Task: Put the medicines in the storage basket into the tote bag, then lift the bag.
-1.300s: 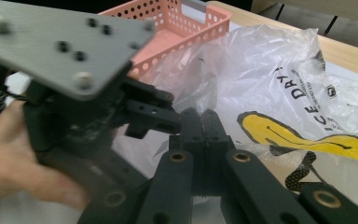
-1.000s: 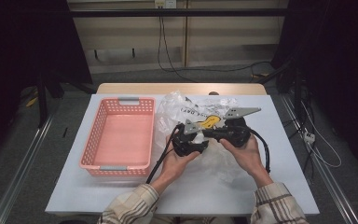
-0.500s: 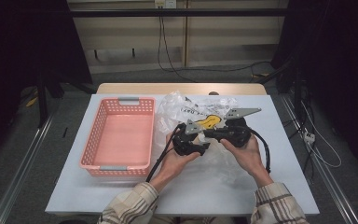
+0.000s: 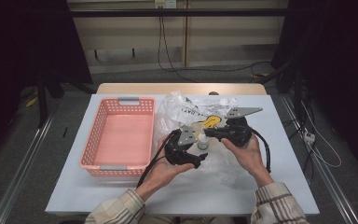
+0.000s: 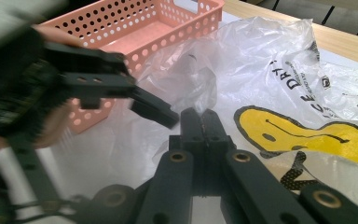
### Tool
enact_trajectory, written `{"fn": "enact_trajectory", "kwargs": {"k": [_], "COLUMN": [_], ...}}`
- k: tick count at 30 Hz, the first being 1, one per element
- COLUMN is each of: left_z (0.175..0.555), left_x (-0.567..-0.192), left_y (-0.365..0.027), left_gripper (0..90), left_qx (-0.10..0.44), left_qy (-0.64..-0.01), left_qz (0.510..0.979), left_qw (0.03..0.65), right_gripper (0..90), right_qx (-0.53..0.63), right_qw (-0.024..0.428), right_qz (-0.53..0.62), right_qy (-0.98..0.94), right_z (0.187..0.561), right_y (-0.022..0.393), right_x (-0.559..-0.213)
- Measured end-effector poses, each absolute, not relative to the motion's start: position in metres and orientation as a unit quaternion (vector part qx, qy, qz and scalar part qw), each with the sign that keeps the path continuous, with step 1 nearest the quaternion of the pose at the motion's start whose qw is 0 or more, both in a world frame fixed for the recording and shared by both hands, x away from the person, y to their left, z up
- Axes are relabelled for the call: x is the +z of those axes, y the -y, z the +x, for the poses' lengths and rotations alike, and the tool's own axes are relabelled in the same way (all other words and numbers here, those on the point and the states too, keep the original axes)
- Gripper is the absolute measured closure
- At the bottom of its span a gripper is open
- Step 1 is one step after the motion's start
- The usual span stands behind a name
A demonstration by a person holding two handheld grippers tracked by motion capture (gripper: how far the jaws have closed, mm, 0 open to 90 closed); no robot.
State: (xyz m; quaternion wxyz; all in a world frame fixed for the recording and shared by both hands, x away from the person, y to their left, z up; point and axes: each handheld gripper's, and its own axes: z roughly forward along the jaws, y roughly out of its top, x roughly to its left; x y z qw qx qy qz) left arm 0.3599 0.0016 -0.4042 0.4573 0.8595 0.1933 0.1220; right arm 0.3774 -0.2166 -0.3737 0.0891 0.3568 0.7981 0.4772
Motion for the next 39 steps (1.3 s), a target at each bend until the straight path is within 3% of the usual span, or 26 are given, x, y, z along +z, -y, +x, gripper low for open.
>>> {"fn": "enact_trajectory", "kwargs": {"k": [7, 18, 24, 39], "left_z": [0.348, 0.337, 0.329, 0.31], "left_x": [-0.391, -0.388, -0.396, -0.405], "left_y": [-0.028, -0.067, -0.072, -0.08], "left_gripper": [17.3, 12.4, 15.0, 16.8], "left_qx": [0.115, 0.117, 0.097, 0.106], "left_qy": [-0.181, -0.216, -0.225, -0.22], "left_qz": [0.862, 0.853, 0.864, 0.858], "left_qw": [0.459, 0.46, 0.441, 0.452], "right_gripper": [90.0, 90.0, 90.0, 90.0], "right_qx": [0.476, 0.477, 0.472, 0.471], "right_qw": [0.087, 0.087, 0.087, 0.092], "right_qz": [0.357, 0.361, 0.365, 0.362], "right_qy": [-0.799, -0.796, -0.798, -0.799], "right_z": [0.378, 0.379, 0.38, 0.378], "right_y": [0.216, 0.215, 0.214, 0.214], "right_x": [-0.376, -0.376, -0.38, -0.385]}}
